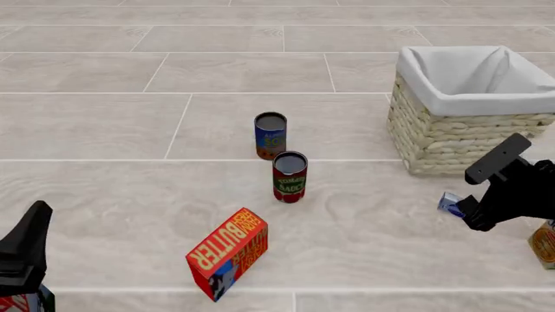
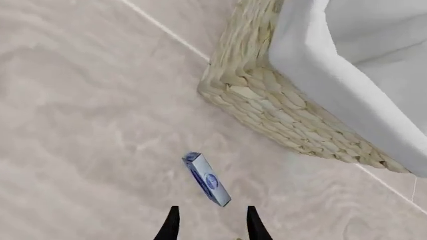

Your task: Pick the cream cheese and place it in the basket.

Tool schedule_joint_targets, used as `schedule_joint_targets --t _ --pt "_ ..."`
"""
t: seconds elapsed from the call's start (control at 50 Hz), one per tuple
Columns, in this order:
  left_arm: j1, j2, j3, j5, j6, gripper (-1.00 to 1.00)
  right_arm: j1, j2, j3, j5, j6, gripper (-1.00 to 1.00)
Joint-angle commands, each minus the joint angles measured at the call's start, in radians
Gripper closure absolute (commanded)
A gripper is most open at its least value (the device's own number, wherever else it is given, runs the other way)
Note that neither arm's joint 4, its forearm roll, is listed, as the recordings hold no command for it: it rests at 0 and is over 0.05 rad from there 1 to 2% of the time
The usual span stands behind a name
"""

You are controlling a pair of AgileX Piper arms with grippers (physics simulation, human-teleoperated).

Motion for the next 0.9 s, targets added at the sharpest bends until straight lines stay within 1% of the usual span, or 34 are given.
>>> schedule_joint_targets --t 0.02,0.08,0.18,0.3,0.32,0.34,0.44,0.64,0.7,0.9 --pt "0.0 0.0 0.0 0.0 0.0 -1.0 0.0 0.087 -0.01 -0.034 -0.03 -1.0" --pt "0.0 0.0 0.0 0.0 0.0 -1.0 0.001 0.105 -0.019 -0.037 -0.039 -1.0" --pt "0.0 0.0 0.0 0.0 0.0 -1.0 -0.017 0.142 -0.029 -0.059 -0.076 -1.0" --pt "0.0 0.0 0.0 0.0 0.0 -1.0 -0.023 0.171 -0.049 -0.068 -0.081 -1.0" --pt "0.0 0.0 0.0 0.0 0.0 -1.0 -0.03 0.18 -0.05 -0.079 -0.095 -1.0" --pt "0.0 0.0 0.0 0.0 0.0 -1.0 -0.031 0.184 -0.052 -0.081 -0.096 -1.0" --pt "0.0 0.0 0.0 0.0 0.001 -1.0 -0.02 0.198 -0.066 -0.077 -0.085 -1.0" --pt "0.0 0.0 0.0 0.0 0.0 -1.0 -0.031 0.257 -0.082 -0.103 -0.101 -1.0" --pt "0.0 0.0 0.0 0.0 0.0 -1.0 -0.03 0.264 -0.084 -0.102 -0.096 -1.0" --pt "0.0 0.0 0.0 0.0 0.0 -1.0 -0.028 0.335 -0.079 -0.149 -0.085 -1.0"
